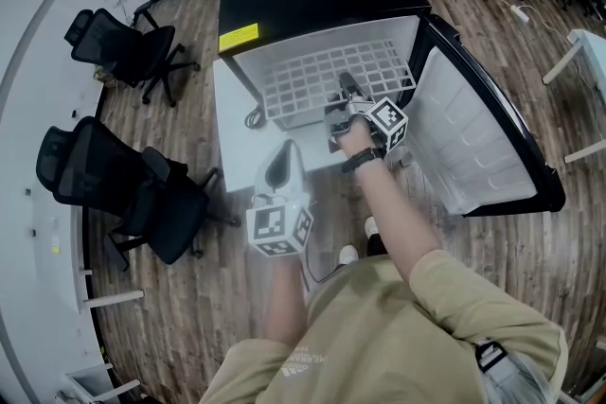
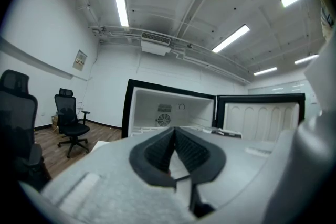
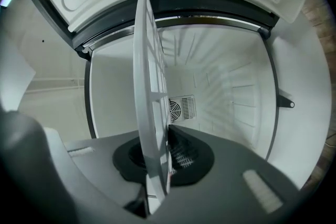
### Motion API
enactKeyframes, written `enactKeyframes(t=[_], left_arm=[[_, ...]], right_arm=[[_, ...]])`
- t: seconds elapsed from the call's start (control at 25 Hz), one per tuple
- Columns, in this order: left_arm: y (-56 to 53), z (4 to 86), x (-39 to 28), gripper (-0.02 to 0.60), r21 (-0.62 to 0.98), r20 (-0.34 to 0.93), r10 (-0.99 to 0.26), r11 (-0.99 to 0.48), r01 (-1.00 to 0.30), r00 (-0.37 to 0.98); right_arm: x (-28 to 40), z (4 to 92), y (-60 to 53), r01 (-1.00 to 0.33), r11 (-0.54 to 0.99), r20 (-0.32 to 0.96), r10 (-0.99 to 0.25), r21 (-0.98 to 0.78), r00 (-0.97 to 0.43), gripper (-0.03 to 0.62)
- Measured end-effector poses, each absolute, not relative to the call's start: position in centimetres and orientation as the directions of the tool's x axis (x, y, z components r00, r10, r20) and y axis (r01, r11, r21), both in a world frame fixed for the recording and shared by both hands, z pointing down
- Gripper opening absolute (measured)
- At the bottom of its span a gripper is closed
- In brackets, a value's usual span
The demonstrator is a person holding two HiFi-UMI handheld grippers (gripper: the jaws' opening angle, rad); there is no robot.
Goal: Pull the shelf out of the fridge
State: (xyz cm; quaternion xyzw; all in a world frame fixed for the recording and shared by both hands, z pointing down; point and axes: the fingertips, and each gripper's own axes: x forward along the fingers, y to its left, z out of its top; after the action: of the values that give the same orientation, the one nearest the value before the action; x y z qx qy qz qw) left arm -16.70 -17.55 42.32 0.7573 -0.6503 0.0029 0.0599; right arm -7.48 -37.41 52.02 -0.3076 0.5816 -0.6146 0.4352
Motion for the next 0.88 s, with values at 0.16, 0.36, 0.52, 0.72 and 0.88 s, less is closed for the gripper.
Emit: enactKeyframes(t=[0.16, 0.36, 0.52, 0.72, 0.88], left_arm=[[-16.6, 41.9, -16.7, 0.002, 0.090, 0.074, -0.984, -0.153, -0.984, 0.160], [-15.3, 42.2, -16.5, 0.002, 0.085, 0.063, -0.984, -0.162, -0.983, 0.168], [-15.9, 41.2, -16.6, 0.002, 0.089, 0.061, -0.982, -0.172, -0.981, 0.178], [-15.8, 40.7, -17.0, 0.002, 0.095, 0.056, -0.981, -0.179, -0.979, 0.185], [-15.2, 41.0, -16.8, 0.002, 0.104, 0.051, -0.979, -0.193, -0.976, 0.200]], right_arm=[[-7.1, 51.9, -36.2, 0.173, 0.053, -0.124, -0.892, -0.983, -0.435, 0.032], [-6.7, 52.7, -34.4, 0.176, 0.055, -0.130, -0.885, -0.983, -0.447, 0.032], [-6.5, 52.1, -34.1, 0.166, 0.032, -0.109, -0.871, -0.986, -0.479, 0.032], [-5.7, 52.1, -31.5, 0.126, 0.071, -0.127, -0.844, -0.989, -0.521, 0.023], [-3.8, 53.2, -27.8, 0.081, 0.144, -0.165, -0.836, -0.986, -0.523, 0.021]])
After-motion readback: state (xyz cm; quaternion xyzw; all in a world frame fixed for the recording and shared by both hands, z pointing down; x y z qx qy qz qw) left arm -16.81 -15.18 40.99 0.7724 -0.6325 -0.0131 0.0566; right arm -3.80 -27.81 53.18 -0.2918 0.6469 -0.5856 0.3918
